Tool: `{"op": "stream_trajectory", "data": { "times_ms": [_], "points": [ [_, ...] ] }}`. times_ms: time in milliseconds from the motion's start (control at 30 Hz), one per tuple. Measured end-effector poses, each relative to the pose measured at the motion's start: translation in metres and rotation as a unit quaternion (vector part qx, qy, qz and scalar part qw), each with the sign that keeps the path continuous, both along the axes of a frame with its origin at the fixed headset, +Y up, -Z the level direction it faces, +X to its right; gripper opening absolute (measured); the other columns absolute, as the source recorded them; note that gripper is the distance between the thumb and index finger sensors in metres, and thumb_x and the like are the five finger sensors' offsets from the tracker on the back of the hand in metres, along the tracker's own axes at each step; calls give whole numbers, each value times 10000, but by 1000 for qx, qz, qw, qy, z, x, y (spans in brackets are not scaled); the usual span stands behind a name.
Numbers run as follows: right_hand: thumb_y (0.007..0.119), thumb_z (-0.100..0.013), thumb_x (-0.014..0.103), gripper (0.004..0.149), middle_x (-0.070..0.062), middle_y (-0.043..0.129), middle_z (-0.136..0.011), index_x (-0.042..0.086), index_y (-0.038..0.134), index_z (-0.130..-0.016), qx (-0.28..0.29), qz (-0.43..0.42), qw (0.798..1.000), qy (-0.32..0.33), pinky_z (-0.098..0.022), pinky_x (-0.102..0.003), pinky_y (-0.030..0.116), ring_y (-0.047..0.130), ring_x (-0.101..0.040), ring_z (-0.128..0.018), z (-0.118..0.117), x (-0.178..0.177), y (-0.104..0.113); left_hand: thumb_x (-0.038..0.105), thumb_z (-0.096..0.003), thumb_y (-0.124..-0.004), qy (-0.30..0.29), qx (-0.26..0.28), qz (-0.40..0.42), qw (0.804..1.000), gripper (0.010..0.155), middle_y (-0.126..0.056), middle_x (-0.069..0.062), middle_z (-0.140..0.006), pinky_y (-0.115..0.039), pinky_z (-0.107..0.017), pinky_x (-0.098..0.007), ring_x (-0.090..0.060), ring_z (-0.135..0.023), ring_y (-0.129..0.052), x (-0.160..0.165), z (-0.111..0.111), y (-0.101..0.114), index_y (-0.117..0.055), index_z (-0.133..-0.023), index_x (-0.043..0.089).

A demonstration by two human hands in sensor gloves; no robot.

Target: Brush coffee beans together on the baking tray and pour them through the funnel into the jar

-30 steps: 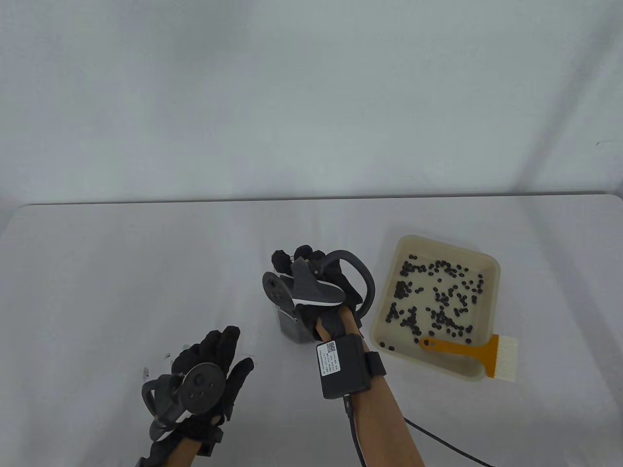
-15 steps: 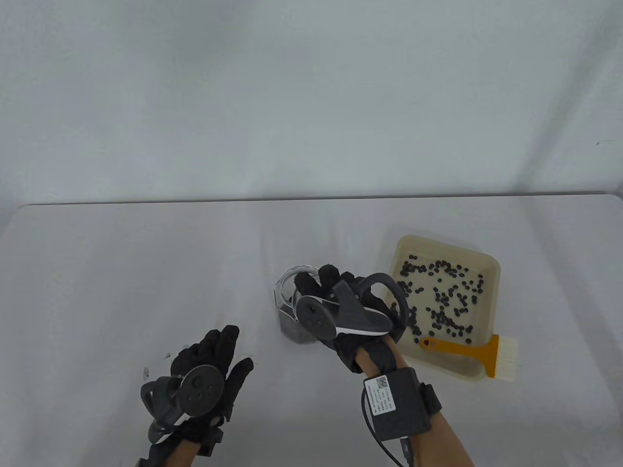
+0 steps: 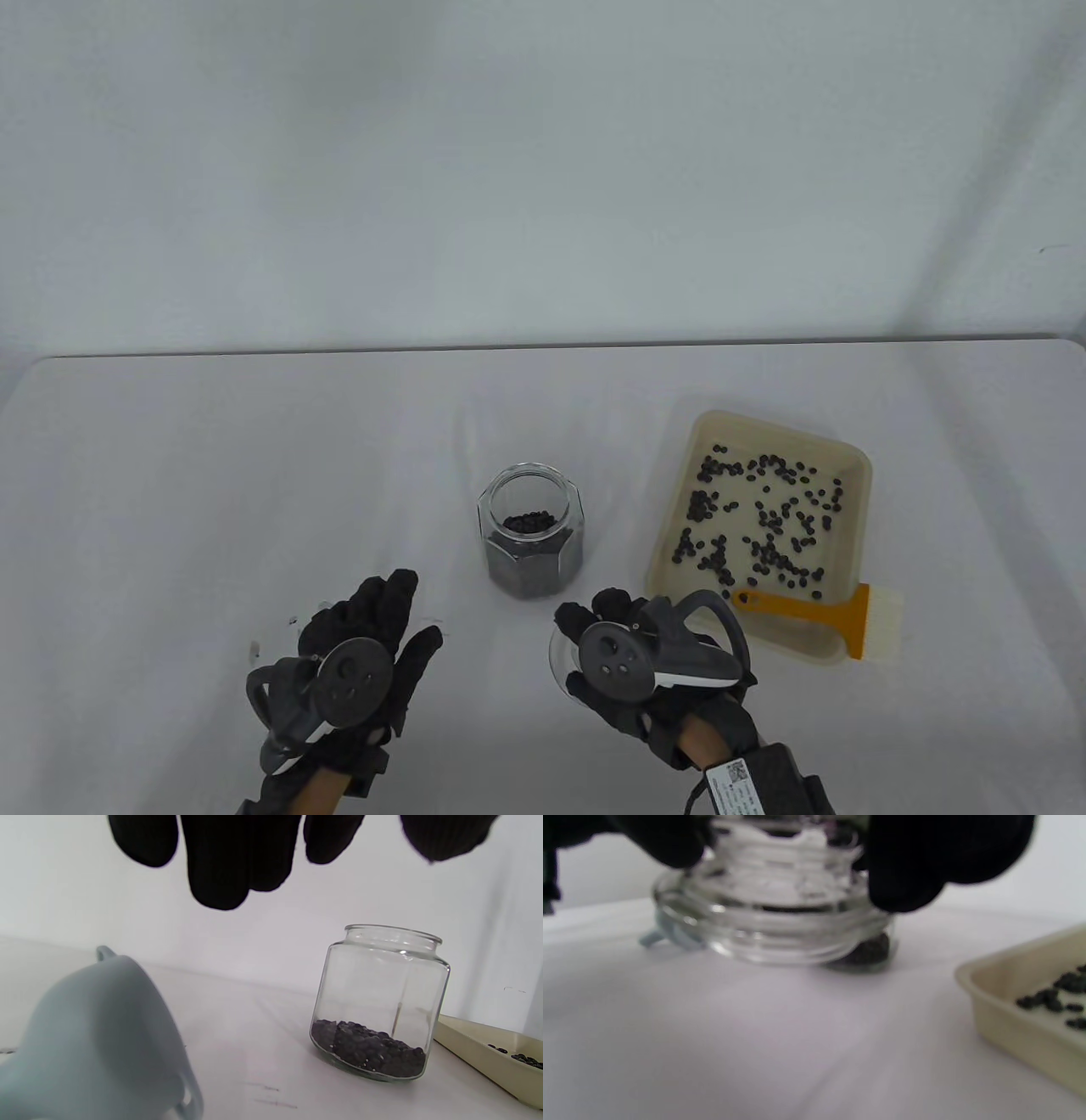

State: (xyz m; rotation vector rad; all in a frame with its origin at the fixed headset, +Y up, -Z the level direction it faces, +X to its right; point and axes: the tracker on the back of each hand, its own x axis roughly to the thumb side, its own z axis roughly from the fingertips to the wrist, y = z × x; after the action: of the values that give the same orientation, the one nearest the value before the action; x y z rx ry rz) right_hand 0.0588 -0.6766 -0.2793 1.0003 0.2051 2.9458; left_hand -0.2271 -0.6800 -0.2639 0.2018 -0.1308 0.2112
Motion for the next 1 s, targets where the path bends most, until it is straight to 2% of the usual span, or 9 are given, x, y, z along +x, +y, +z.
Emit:
{"op": "stream_trajectory", "data": {
  "times_ms": [267,567,1000],
  "points": [
    [759,-470,531,688,-299,643,-958,234,465,-1017,-38,18,999,5,-348,-535,832,915,-423,-505,-2,-10,-33,685,-447,-644,3,-4,-2,1000,727,-729,-59,-1055,-685,-677,-590,-261,-840,-913,0,0,0,-551,-1073,326],
    [754,-469,535,694,-302,641,-954,231,454,-1015,-45,47,998,18,-352,-531,835,918,-416,-509,-5,-23,-58,685,-447,-643,4,-8,-1,1000,727,-733,-59,-1052,-684,-677,-592,-260,-836,-917,0,0,0,-556,-1072,324],
    [740,-471,536,694,-302,623,-961,232,437,-1016,-31,85,996,20,-366,-534,822,902,-417,-527,-9,-30,-68,683,-446,-645,-5,-14,-1,1000,728,-743,-60,-1045,-685,-676,-594,-258,-827,-927,1,-1,-1,-560,-1070,319]
  ]
}}
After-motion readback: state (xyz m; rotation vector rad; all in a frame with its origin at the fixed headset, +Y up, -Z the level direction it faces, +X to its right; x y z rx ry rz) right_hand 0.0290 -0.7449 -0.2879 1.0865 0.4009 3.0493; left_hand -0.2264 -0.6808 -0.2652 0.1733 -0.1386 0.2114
